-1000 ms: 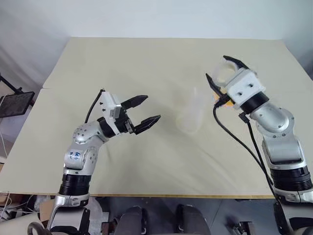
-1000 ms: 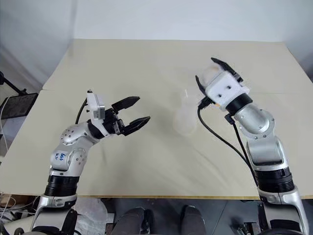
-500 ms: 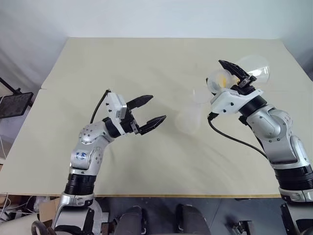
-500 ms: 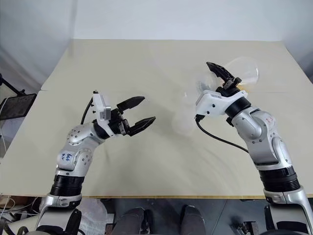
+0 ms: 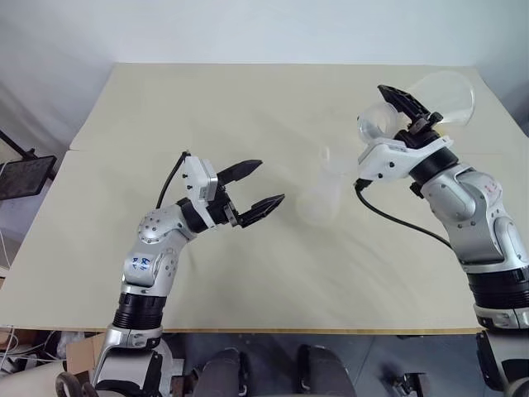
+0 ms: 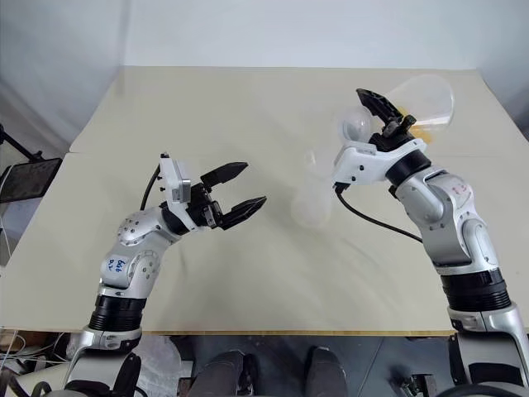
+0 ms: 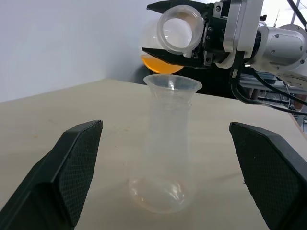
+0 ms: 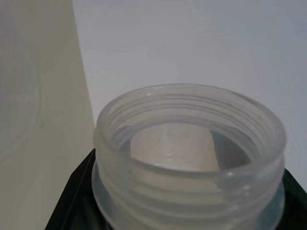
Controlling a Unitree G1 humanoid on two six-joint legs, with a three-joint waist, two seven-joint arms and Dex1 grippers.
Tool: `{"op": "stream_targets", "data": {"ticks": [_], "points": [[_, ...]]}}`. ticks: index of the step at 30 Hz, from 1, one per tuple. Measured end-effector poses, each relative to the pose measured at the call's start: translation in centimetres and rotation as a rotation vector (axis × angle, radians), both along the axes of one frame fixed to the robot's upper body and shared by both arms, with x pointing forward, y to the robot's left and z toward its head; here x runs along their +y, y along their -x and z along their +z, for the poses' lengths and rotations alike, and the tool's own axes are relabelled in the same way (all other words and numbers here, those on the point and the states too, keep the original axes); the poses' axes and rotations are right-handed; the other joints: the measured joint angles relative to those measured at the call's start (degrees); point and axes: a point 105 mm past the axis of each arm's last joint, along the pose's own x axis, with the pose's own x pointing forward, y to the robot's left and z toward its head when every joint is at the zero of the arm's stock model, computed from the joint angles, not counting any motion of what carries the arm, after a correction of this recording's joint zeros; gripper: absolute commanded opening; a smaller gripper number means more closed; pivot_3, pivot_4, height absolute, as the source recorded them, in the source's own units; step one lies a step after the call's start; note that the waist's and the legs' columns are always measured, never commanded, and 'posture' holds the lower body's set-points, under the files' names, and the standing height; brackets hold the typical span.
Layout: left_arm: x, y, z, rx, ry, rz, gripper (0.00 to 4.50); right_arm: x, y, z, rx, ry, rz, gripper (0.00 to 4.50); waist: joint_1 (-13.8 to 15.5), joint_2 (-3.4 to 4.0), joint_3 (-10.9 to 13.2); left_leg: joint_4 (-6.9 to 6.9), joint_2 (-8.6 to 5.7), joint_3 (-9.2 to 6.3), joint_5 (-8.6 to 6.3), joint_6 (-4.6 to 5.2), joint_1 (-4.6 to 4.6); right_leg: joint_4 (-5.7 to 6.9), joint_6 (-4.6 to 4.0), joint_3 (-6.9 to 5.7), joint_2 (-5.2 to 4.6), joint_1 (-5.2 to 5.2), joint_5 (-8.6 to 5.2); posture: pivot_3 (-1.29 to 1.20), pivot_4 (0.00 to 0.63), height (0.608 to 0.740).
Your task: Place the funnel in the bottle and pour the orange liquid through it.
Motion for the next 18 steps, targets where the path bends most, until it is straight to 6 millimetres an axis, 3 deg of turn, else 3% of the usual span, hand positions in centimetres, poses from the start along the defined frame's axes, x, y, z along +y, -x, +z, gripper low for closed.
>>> {"op": "stream_targets", "data": {"ticks": [18], "points": [[-0.17,-0.05,-0.28,0.002,-0.016,0.012,4.50,1.01,-0.01,-0.80,-0.006,0.084,0.013,2.48,0.0,0.00,0.0,0.00,0.00,0.00,0.00,0.00,0.00,0.01,0.00,0.00,0.00,0.00,0.00,0.00,0.150,0.740]]}}
